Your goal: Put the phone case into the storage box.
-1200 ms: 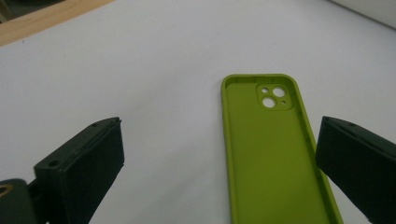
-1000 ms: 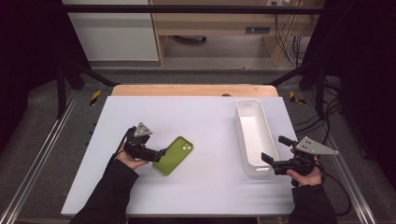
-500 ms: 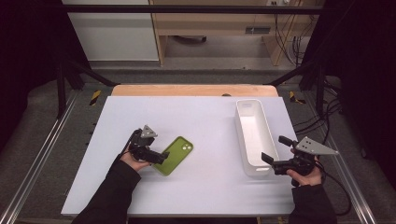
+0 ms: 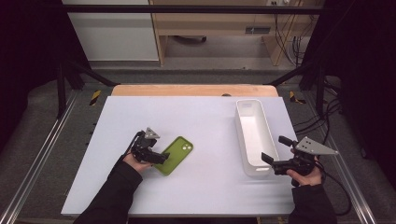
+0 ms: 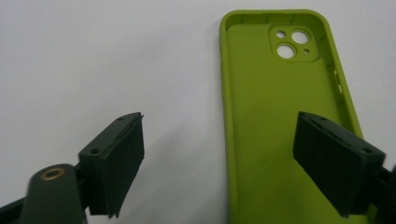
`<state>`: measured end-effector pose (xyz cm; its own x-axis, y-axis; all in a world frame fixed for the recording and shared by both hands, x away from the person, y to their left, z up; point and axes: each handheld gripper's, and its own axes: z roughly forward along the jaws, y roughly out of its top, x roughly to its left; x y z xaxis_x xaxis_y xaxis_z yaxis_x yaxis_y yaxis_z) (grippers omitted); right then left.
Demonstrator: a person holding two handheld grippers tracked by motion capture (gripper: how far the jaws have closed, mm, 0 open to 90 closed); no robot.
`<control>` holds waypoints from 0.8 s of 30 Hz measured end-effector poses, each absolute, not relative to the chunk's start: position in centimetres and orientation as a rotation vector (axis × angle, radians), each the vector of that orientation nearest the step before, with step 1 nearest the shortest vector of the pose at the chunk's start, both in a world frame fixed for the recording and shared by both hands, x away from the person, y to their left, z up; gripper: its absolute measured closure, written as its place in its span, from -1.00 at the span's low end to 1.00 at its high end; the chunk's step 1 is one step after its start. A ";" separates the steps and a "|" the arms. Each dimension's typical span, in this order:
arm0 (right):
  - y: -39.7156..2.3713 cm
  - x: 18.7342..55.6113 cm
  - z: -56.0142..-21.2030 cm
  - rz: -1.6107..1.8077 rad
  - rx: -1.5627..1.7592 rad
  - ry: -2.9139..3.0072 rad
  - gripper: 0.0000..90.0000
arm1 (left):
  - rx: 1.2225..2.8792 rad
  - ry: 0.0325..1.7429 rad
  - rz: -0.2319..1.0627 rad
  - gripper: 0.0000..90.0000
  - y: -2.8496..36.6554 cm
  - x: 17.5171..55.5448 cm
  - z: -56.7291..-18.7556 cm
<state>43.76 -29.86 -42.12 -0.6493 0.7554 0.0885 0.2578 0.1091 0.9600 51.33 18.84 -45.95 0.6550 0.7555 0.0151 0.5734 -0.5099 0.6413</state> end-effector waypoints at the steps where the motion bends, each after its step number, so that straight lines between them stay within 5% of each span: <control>1: -29.9 43.8 -42.1 1.560 0.985 1.967 -0.99 | 2.268 1.027 0.392 -0.49 18.8 51.3 -46.0; 10: -29.9 43.8 -42.1 1.560 0.983 1.968 -0.99 | 2.273 1.031 0.377 0.06 18.9 51.3 -46.1; 24: -29.9 43.7 -42.1 1.560 0.988 1.967 -0.99 | 2.300 1.029 0.339 0.51 18.8 51.3 -46.2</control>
